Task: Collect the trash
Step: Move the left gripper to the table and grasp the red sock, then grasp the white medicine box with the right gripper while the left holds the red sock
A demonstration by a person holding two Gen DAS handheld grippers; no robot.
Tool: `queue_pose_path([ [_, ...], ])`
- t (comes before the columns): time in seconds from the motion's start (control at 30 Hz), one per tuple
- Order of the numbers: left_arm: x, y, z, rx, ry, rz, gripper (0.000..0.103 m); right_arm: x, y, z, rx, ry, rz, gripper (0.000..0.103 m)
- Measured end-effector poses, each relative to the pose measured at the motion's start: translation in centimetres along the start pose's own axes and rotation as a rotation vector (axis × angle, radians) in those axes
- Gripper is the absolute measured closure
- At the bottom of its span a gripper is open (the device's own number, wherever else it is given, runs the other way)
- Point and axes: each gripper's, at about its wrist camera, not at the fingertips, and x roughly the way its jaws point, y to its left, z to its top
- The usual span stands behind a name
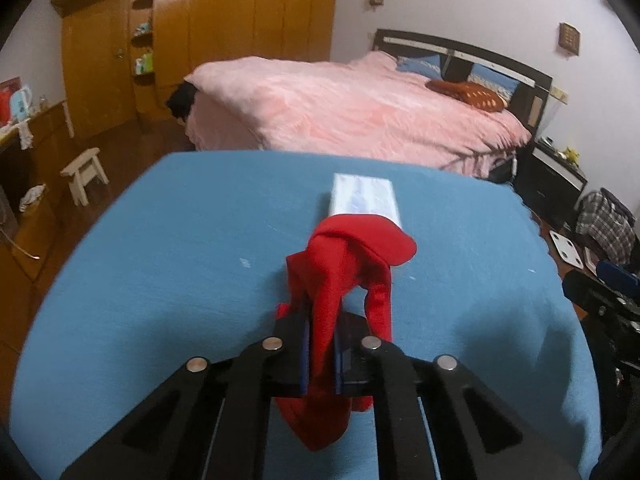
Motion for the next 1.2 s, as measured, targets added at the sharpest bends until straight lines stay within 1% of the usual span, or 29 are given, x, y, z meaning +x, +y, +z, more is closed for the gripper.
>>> queue_pose_path([
  [0.07,-0.3,1.3,0.4,-0.021,-0.009,0.019,0.094,0.4,0.6,0.2,-0.002,0.000,0.006,0.005],
  [0.23,0.2,5.0,1.0,-0.044,-0.011,0.100,0.094,2.0,3.0,1.0,-0.012,0.002,0.027,0.005],
  [0.43,1.4,8.0,1.5,-0.057,0.007,0.138,0.094,4.1,7.1,2.3,-0.046,0.006,0.056,0.005],
  [0.57,1.8,9.4,1.6,-0.081,0.011,0.142,0.094,5.6,9.2,2.8,-0.060,0.019,0.059,0.005],
  [0.67,2.0,10.3,1.9,-0.093,0.005,0.151,0.094,7.1,10.8,3.1,-0.060,0.046,0.066,0.005],
  [0.87,2.7,11.7,2.0,-0.130,0.023,0.154,0.094,9.1,13.2,3.4,-0.090,0.076,0.050,0.005],
  [1.07,2.6,12.5,1.6,-0.153,0.026,0.145,0.094,10.4,14.1,3.5,-0.116,0.109,0.034,0.005],
  [1.2,2.6,12.4,1.5,-0.144,0.027,0.145,0.094,10.7,13.1,2.9,-0.130,0.135,0.018,0.005],
])
